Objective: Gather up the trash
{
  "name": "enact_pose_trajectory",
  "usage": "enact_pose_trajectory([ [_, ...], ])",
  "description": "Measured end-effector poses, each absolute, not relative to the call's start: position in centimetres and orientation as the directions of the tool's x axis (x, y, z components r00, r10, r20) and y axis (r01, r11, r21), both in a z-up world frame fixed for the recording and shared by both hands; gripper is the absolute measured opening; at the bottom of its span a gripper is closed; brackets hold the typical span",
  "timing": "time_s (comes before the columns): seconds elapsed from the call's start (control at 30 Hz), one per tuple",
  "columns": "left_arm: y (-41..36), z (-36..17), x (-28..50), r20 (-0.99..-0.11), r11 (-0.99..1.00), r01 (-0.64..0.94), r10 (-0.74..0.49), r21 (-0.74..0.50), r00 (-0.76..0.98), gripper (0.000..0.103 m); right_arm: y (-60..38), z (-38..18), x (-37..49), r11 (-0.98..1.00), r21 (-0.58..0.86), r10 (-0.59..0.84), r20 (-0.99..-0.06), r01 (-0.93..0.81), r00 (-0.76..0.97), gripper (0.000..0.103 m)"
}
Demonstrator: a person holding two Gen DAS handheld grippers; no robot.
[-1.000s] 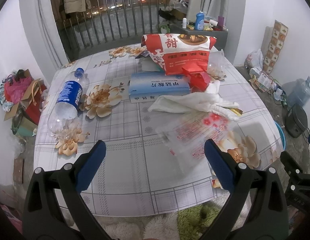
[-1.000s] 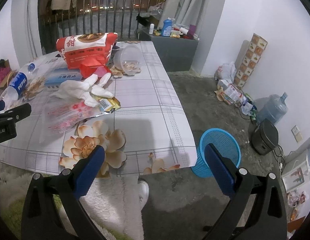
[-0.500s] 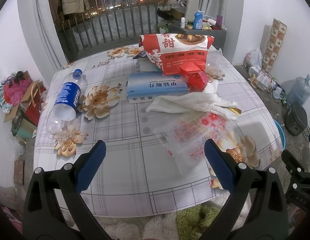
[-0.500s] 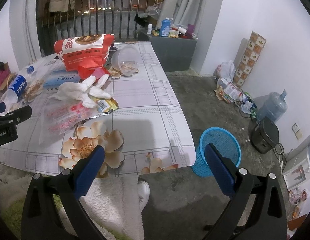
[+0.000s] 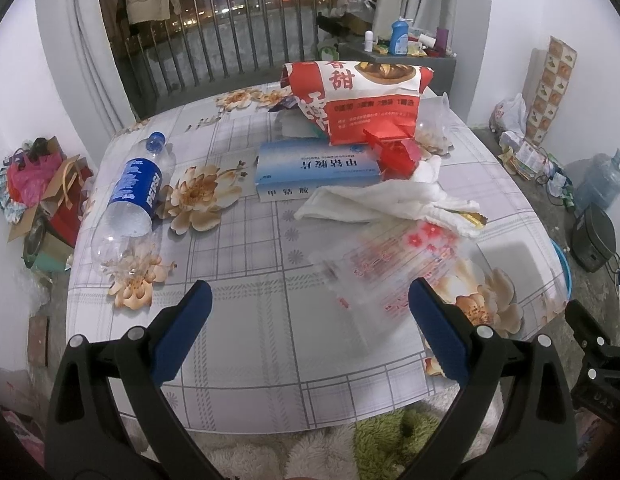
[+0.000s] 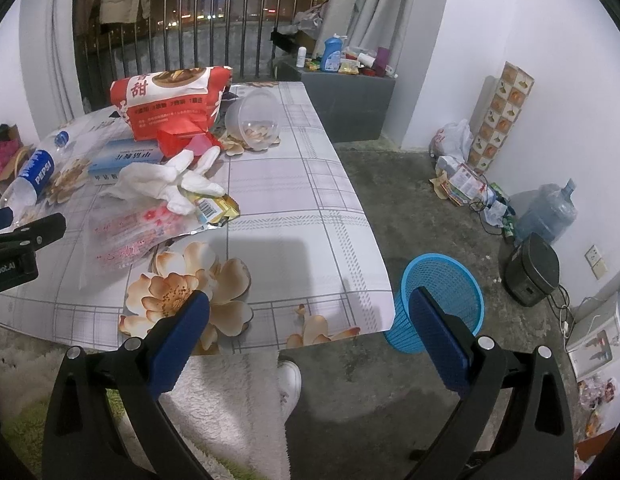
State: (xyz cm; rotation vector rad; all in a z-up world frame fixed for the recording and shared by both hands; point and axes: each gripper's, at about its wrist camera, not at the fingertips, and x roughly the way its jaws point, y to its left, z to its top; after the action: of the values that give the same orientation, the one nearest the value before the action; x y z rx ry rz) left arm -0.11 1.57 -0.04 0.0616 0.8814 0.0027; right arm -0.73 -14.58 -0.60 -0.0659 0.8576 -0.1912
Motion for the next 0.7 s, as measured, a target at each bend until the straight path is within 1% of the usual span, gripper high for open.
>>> enact_pose_trajectory([
  [0.7, 2.08, -0.25, -0.23, -0.772, 0.999, 0.031, 0.014, 0.044, 0.636, 0.094, -14.58, -0.50, -0.36, 0.980, -0.128, -0.197, -0.745, 0.154, 0.637, 0.097],
])
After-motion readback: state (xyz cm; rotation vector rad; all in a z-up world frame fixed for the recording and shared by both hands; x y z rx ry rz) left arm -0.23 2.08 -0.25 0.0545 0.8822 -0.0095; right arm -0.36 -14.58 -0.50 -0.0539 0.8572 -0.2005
